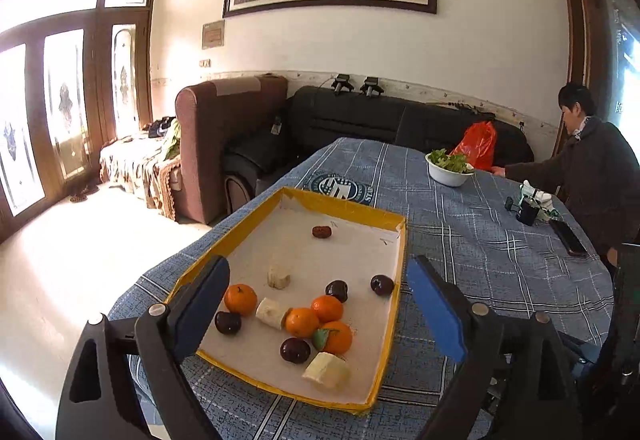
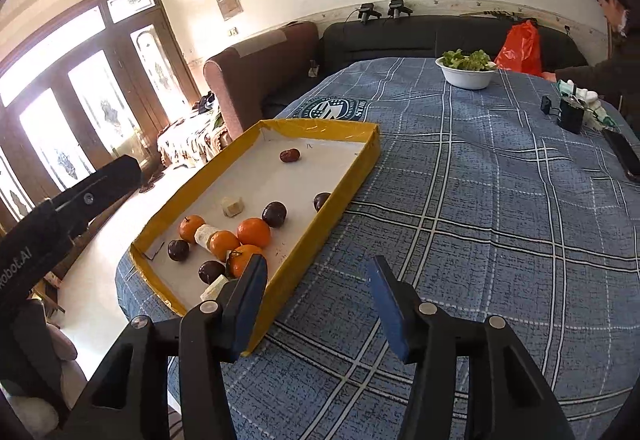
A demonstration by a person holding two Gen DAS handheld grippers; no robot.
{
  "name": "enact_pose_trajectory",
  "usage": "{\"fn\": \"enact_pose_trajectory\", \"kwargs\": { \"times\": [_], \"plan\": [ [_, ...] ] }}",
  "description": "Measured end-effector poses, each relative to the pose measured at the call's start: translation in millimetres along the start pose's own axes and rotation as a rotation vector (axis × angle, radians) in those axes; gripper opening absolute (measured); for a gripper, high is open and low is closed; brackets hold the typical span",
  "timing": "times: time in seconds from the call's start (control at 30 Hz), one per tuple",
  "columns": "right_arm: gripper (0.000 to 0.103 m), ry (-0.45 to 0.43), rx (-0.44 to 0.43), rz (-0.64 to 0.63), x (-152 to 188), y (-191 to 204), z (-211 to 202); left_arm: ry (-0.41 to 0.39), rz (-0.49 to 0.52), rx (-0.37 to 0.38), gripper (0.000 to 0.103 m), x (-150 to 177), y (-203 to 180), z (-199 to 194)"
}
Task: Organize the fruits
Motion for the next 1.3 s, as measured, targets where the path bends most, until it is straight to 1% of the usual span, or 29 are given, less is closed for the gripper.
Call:
{"fn": "enact_pose_trajectory", "kwargs": {
  "times": [0.1, 0.2, 0.3, 0.5, 0.6, 0.73, 0.93, 1.03, 1.2, 1.3],
  "plan": [
    [0.061, -0.014, 0.003, 0.022, 4, -7, -8, -0.041, 0.060, -0.017, 0.093, 0, -17, -10],
    [0.061, -0.017, 0.003, 0.041, 6, -13, -12, -0.027, 0.091, 0.004, 0.093, 3, -30, -9],
    [0.061, -0.020, 0.015, 0.046, 9, -17, -14, 0.005, 0.084, 0.025, 0.093, 10, -35, -3],
    [0.065, -0.040, 0.051, 0.022, 15, -17, -22, 0.055, 0.053, 0.024, 0.093, 23, -35, 8],
    [0.067, -0.050, 0.070, 0.005, 19, -16, -24, 0.068, 0.033, 0.018, 0.093, 27, -32, 11],
    [0.069, -0.047, 0.079, -0.001, 23, -16, -24, 0.081, 0.011, 0.033, 0.093, 29, -32, 13],
    [0.069, -0.036, 0.083, 0.019, 25, -20, -20, 0.093, 0.011, 0.041, 0.093, 32, -33, 15],
    [0.069, -0.034, 0.086, 0.026, 25, -21, -20, 0.096, 0.008, 0.027, 0.093, 35, -31, 17],
    [0.070, -0.041, 0.090, 0.006, 27, -17, -23, 0.126, -0.018, -0.063, 0.093, 40, -19, 26],
    [0.071, -0.049, 0.094, -0.013, 28, -12, -24, 0.136, -0.037, -0.081, 0.093, 41, -12, 29]
  ]
}}
Point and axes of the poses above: each gripper's, at about its wrist camera, not at the fingertips, and z roughly the way its jaws point, y to its left, x to its underside, the point moved 3 cm from there along z, roughly the way its jaws point, and after that the axes turned 10 degrees about x, right-handed, at the moved point
